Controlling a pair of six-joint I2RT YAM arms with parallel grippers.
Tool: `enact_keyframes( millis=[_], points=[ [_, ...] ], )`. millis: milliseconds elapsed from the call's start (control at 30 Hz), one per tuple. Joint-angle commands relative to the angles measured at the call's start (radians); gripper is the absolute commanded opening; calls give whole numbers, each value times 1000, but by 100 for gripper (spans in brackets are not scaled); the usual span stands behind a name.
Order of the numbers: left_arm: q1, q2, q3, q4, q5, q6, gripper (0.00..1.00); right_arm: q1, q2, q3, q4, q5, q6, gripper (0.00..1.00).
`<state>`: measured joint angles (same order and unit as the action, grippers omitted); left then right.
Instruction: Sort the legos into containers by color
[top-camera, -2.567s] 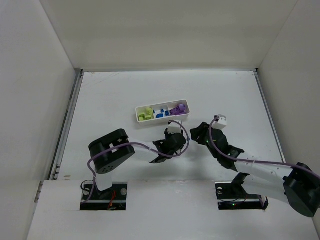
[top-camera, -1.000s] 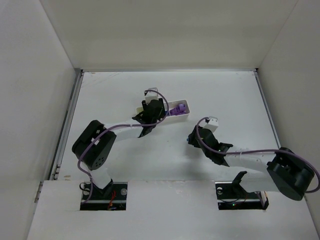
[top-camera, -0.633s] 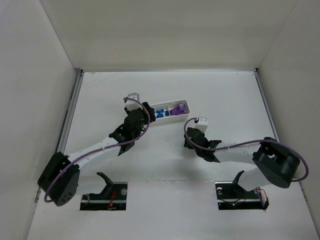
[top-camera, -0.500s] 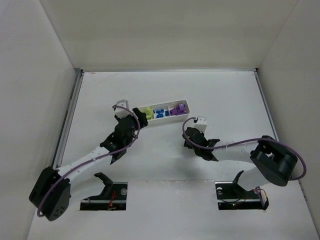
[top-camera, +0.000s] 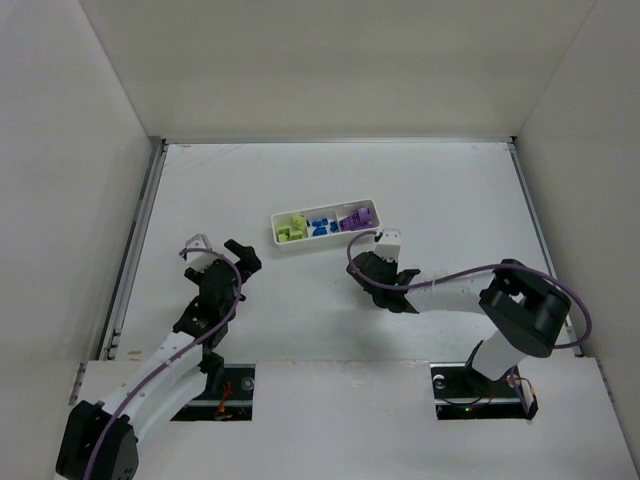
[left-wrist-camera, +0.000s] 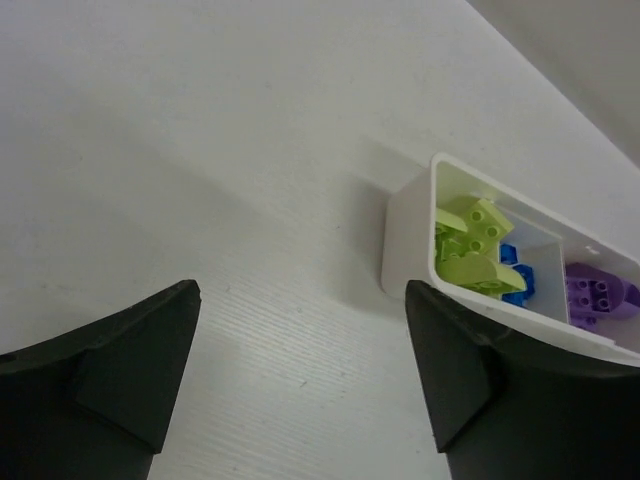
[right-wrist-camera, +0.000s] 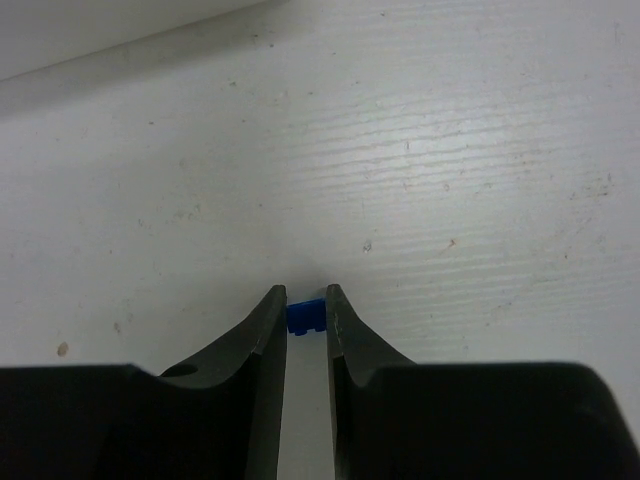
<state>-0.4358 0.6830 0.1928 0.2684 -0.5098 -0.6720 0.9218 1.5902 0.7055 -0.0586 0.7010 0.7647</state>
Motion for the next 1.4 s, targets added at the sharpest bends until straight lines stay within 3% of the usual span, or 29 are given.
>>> enact_keyframes(
  millis=[0, 167, 333, 667, 733, 800, 867, 1067, 1167, 1367],
  points=[
    [13, -5, -9, 11, -3, -31, 100, 33, -27, 63, -69, 35, 19, 17],
    [15, -3, -16, 14, 7, -41, 100, 58, -69, 195, -49, 2, -71, 17],
    [18, -10, -24, 26, 71, -61, 100, 32, 48, 379, 68, -77, -183, 17],
    [29, 13, -10, 17, 106, -58, 100, -53, 319, 656, 104, -167, -202, 19],
    [23, 9, -10, 18, 106, -55, 100, -65, 356, 684, 103, -175, -180, 23],
    [24, 10, -12, 17, 103, -54, 100, -68, 361, 693, 102, -182, -170, 34],
    [33, 12, -10, 12, 111, -57, 100, -65, 326, 671, 114, -172, -165, 41],
    [30, 53, 5, 0, 99, -58, 100, -65, 116, 530, 143, -132, -180, 48],
    [18, 70, 10, 5, 87, -51, 100, -65, -31, 387, 163, -69, -188, 51],
    [6, 114, 49, -46, 74, -55, 100, -65, -344, 70, 166, 40, -157, 68]
  ],
)
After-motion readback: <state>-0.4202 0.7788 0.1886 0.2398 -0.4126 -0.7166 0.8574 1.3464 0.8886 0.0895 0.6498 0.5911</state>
